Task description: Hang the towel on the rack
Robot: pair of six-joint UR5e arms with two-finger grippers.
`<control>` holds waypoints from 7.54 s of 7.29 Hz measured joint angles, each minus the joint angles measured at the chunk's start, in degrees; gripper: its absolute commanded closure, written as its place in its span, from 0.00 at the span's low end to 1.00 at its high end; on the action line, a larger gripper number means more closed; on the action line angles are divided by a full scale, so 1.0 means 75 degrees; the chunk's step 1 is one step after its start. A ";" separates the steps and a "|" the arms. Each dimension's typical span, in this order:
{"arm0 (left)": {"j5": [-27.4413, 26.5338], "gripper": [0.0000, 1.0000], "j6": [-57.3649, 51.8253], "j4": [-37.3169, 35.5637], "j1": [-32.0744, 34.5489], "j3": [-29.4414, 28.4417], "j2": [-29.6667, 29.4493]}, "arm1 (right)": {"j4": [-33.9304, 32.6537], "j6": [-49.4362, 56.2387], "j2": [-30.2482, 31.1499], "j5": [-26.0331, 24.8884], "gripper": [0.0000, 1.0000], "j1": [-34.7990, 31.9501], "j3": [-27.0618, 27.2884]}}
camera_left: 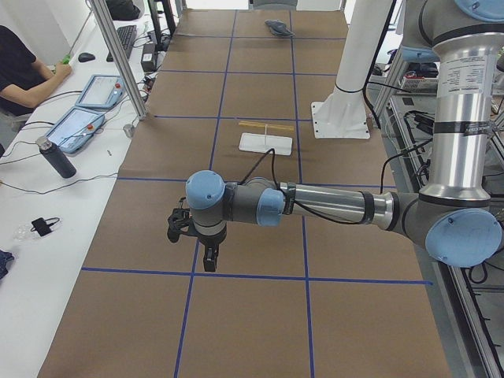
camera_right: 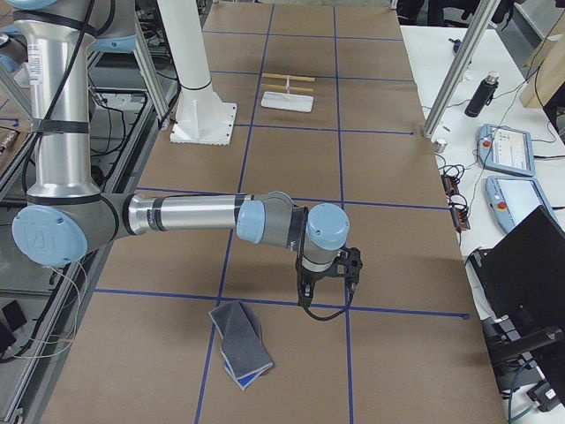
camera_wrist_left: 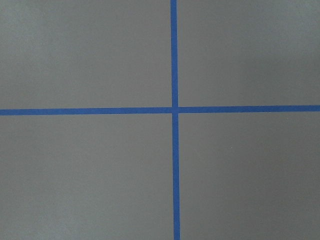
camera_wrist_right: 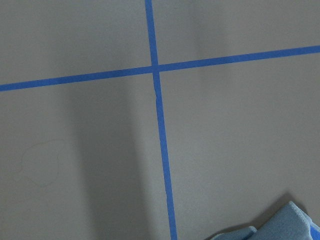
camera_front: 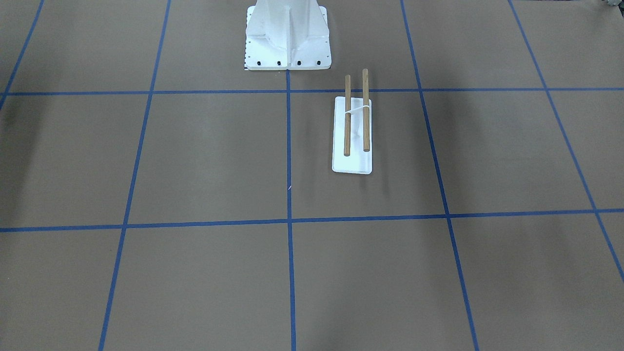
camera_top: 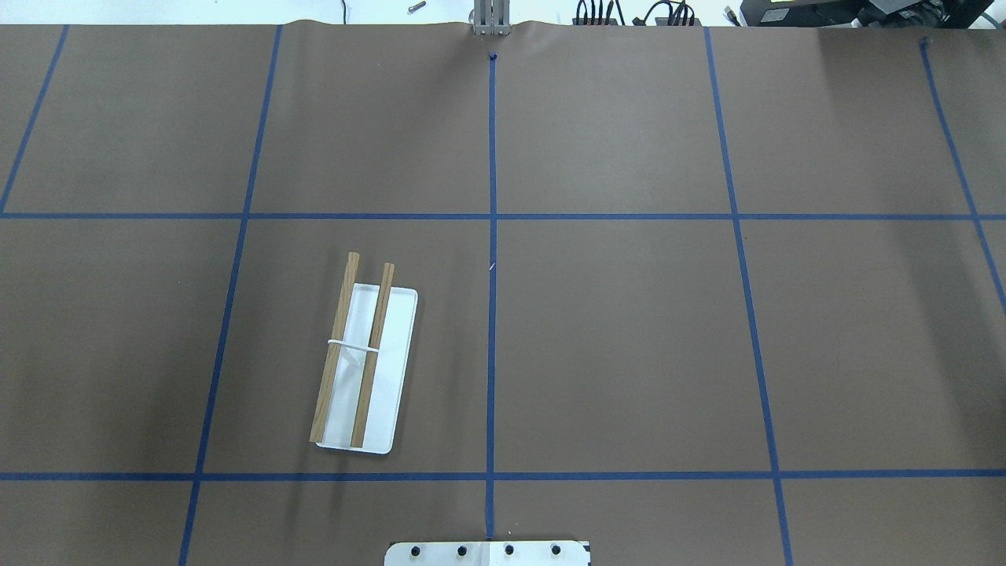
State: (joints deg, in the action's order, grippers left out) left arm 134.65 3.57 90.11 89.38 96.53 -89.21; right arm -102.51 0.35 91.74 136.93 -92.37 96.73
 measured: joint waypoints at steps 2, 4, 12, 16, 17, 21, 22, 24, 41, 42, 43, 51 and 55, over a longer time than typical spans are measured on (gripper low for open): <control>-0.0002 0.01 -0.0012 0.0005 0.0000 0.0023 0.0000 | 0.0004 0.0000 -0.0032 0.0000 0.00 0.0000 0.0008; -0.0027 0.01 -0.0002 -0.0008 0.0003 0.0056 0.0000 | 0.0012 0.0005 -0.0062 -0.0005 0.00 0.0000 0.0032; -0.0071 0.01 -0.0045 0.0060 -0.0030 -0.0010 0.0075 | 0.0030 0.0056 0.0190 -0.0032 0.00 -0.0001 0.0540; -0.0059 0.01 -0.0026 0.0331 -0.0035 -0.0067 0.0094 | 0.1204 0.0319 0.0966 -0.0215 0.00 0.0000 -0.0157; -0.0059 0.01 -0.0022 0.0343 -0.0035 -0.0068 0.0094 | 0.1795 0.0342 0.0953 -0.0262 0.00 0.0011 -0.0797; -0.0042 0.01 -0.0019 0.0359 -0.0035 -0.0106 0.0094 | 0.2933 0.0307 0.0881 -0.0860 0.00 0.0246 -0.2240; -0.0029 0.01 -0.0019 0.0366 -0.0035 -0.0123 0.0094 | 0.3136 0.0305 0.0881 -0.0887 0.00 0.0442 -0.2486; -0.0014 0.01 -0.0019 0.0461 -0.0039 -0.0176 0.0087 | 0.3448 0.0305 0.0873 -0.0863 0.00 0.0866 -0.2910; 0.0015 0.01 0.0391 0.0757 -0.0087 -0.0413 -0.0599 | 0.3952 -0.0076 -0.0787 0.1988 1.00 -0.0209 -0.1216; 0.0023 0.01 0.1067 0.0747 -0.0217 -0.0403 -0.1020 | 0.3957 -0.0705 -0.1278 0.2068 1.00 -0.0120 -0.0935; 0.0030 0.01 0.1944 0.0746 -0.0522 -0.0387 -0.1478 | 0.3963 -0.1384 -0.1755 0.2079 1.00 0.0129 -0.0618; -0.0941 0.01 1.1619 0.4514 -0.4391 -0.0791 -0.5092 | 0.3966 -0.7330 -0.3600 -0.2137 1.00 0.4652 0.2400; -0.3013 0.01 1.4763 0.4995 -0.6275 -0.0430 -0.5709 | 0.3700 -0.7888 -0.3572 -0.5588 1.00 0.7301 0.3619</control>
State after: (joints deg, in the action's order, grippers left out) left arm 112.05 114.29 127.57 42.32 93.31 -132.03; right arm -74.76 -58.81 64.95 95.02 -37.61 123.87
